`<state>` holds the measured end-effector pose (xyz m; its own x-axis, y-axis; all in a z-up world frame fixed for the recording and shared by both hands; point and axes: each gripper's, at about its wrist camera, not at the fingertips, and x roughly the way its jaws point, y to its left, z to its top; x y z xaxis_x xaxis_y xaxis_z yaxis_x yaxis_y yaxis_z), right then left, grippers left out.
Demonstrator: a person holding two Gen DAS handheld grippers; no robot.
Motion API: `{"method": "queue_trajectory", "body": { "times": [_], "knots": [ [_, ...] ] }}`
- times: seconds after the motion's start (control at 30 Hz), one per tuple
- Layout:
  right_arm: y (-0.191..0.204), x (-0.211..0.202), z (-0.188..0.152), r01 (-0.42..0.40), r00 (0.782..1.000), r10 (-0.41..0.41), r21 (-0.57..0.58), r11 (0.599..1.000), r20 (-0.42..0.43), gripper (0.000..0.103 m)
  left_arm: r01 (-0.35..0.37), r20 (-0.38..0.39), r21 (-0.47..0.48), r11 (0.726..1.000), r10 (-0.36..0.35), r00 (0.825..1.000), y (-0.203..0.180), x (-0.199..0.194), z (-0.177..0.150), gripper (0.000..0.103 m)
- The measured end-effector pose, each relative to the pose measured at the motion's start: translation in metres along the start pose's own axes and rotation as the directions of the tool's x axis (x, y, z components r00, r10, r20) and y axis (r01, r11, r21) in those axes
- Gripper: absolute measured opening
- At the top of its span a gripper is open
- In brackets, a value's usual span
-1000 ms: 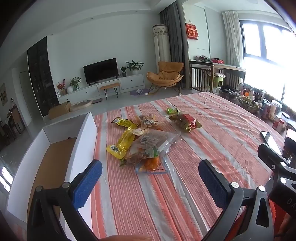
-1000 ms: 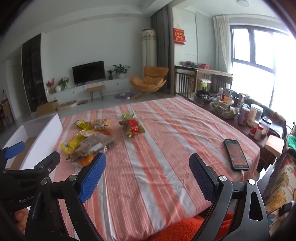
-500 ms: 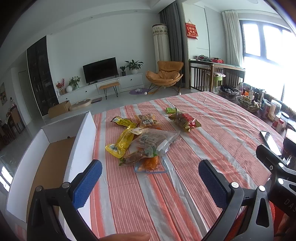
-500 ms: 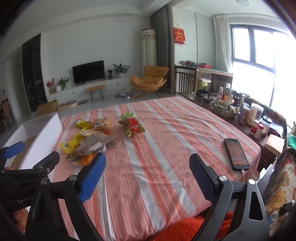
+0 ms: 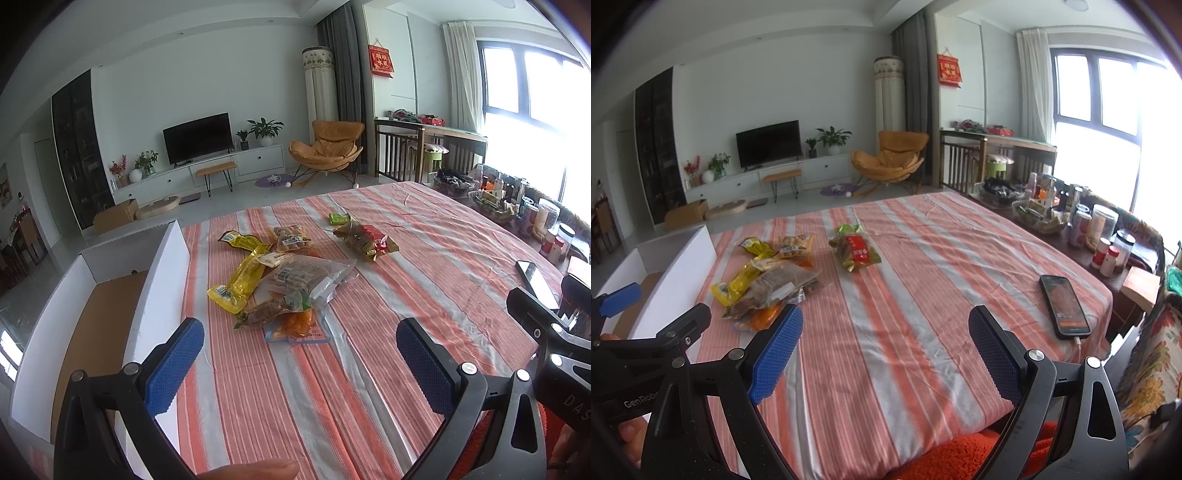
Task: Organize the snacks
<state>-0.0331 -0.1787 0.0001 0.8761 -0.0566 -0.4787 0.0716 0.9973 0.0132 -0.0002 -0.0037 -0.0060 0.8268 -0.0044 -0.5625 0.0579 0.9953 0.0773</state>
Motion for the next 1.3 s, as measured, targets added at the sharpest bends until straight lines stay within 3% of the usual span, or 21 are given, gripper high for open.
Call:
{"method": "queue_trajectory", "body": {
  "times": [0.97,1.03,1.13,1.3],
  "knots": [
    [0.004,0.011,-0.014,-0.002,1.0,0.002,0.006,1.0,-0.014,0.093,0.008,-0.023,-0.003,1.0,-0.008,1.0,-0.005,0.001,-0.009,0.103],
    [0.003,0.016,-0.016,-0.002,1.0,0.002,0.005,1.0,-0.024,0.093,0.012,-0.049,-0.007,1.0,-0.012,0.999,-0.006,0.008,-0.014,0.103],
    [-0.001,0.023,-0.019,-0.001,0.999,0.002,0.006,1.0,-0.047,0.093,0.016,-0.157,-0.023,1.0,-0.02,0.987,0.0,0.045,-0.022,0.103],
    [-0.007,0.035,-0.024,-0.005,0.996,0.007,0.018,1.0,-0.093,0.093,-0.019,-0.371,-0.059,0.998,-0.004,0.928,0.012,0.097,-0.053,0.103]
  ]
}}
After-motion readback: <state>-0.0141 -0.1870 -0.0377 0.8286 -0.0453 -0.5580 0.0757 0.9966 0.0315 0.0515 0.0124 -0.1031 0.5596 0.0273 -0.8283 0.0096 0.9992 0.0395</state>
